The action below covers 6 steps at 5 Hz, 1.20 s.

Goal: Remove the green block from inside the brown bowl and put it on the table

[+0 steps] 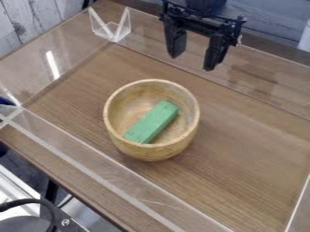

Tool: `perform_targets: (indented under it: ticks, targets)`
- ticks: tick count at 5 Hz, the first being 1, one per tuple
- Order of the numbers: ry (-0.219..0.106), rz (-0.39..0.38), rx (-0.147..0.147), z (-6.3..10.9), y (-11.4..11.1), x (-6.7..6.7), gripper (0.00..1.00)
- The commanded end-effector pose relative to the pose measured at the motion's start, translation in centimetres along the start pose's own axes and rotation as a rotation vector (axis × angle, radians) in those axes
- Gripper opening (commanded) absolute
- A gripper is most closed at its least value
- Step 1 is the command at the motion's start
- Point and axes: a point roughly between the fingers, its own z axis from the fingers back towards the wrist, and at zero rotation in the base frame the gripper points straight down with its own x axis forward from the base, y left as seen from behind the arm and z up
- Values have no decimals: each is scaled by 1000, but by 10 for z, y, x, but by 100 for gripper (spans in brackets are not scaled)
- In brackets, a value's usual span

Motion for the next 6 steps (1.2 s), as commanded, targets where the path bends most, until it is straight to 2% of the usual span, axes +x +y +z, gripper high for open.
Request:
perform_targets:
  ticks: [1,2,4,6]
  targets:
    - [23,-6,8,-9,3,-6,100]
    - [37,-13,18,-18,12,-19,100]
    - [42,-7,26,-41,28,-43,100]
    - [51,19,31,-57,42,-53,100]
